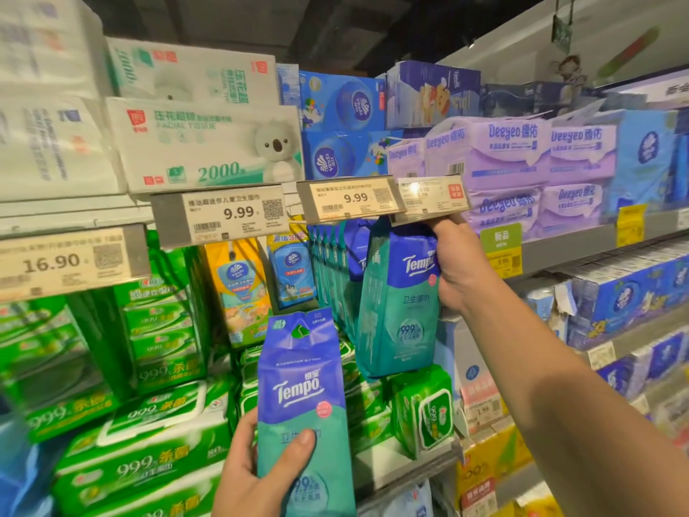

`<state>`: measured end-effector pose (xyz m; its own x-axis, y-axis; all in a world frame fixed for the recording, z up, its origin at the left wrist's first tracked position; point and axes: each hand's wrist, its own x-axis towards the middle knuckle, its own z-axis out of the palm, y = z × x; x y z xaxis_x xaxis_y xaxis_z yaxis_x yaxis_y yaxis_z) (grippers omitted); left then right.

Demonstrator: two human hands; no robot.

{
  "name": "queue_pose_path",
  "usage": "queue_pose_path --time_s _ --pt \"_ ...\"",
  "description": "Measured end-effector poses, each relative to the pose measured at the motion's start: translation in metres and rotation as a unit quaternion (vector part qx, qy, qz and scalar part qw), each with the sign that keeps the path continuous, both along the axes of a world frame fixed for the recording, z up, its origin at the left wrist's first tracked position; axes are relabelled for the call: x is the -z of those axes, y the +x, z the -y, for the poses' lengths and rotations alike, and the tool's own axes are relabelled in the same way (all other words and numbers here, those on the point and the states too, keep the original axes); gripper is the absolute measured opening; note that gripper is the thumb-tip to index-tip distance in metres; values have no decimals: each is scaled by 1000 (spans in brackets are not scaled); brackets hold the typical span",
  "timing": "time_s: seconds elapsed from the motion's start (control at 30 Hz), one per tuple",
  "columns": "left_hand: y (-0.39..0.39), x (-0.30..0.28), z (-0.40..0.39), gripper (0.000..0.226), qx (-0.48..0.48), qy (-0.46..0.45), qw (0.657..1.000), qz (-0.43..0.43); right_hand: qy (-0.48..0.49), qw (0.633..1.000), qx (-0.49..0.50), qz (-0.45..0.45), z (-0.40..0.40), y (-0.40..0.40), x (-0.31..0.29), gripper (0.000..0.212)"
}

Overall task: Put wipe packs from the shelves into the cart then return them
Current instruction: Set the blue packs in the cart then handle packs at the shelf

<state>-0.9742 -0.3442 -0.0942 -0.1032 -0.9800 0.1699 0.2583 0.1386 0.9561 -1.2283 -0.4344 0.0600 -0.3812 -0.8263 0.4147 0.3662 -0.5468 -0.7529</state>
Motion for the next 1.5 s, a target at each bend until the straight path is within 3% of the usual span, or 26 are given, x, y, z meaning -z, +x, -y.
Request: queue_pose_path --time_s 0.13,0.23,0.27,0.3,0.37,0.43,0.63,0.77,0.83,0.9,0.97,1.07,1.13,1.23,1.27,1.33,1.37,1.4,1.47,1.5 --pt "-2 -5 -7 49 14 -3 1000 -16 24 999 -7 22 6 5 -2 36" --pt "-1 -4 -8 107 2 -4 1000 -25 20 999 6 24 7 6 -7 40" --pt "0 -5 -10 113 -9 -1 1000 -23 16 1000 6 20 5 5 -6 37" --pt "2 -5 -11 110 -11 0 1000 -13 10 1000 7 15 4 4 -3 31" --pt "6 -6 -15 83 -3 -9 1000 -17 -1 1000 14 4 1 -1 4 19" --pt "9 -2 -17 69 -7 -9 1000 -21 -15 999 28 -16 -2 0 6 20" --pt "13 9 -27 71 -27 -12 1000 0 5 992 101 -71 9 8 4 14" --pt "11 6 -33 105 -28 -10 999 12 69 976 159 -131 41 8 11 10" --pt "10 0 -37 80 -36 -4 999 0 141 956 187 -176 60 7 6 15" --pt "5 -7 -41 58 -30 -1 1000 -3 231 898 225 -299 70 8 -1 28" --pt "-1 -9 -43 60 -17 -7 1000 -3 271 826 282 -406 69 11 -4 41" --pt "-14 -15 -46 70 -16 -10 1000 -18 262 799 325 -433 62 18 -7 48" --pt "-22 -15 -46 77 -7 -17 1000 -21 247 815 313 -420 55 22 -6 43" --pt "-34 -18 -45 69 7 -28 999 -18 139 906 293 -272 33 29 22 43" --pt "-37 -19 -44 66 14 -32 999 -17 102 917 306 -235 17 33 32 40" --pt "-46 -20 -42 70 25 -43 999 -15 50 939 287 -183 -11 30 53 18" --pt "-50 -20 -40 75 30 -52 998 -11 42 966 217 -130 -25 28 60 14" --pt "-55 -20 -38 78 33 -61 998 -1 48 988 123 -81 -39 25 63 23" --pt "-66 -22 -35 77 36 -74 996 24 87 993 -52 -58 -56 16 66 37" --pt "-72 -23 -32 74 35 -78 996 34 103 987 -94 -75 -61 12 66 37"
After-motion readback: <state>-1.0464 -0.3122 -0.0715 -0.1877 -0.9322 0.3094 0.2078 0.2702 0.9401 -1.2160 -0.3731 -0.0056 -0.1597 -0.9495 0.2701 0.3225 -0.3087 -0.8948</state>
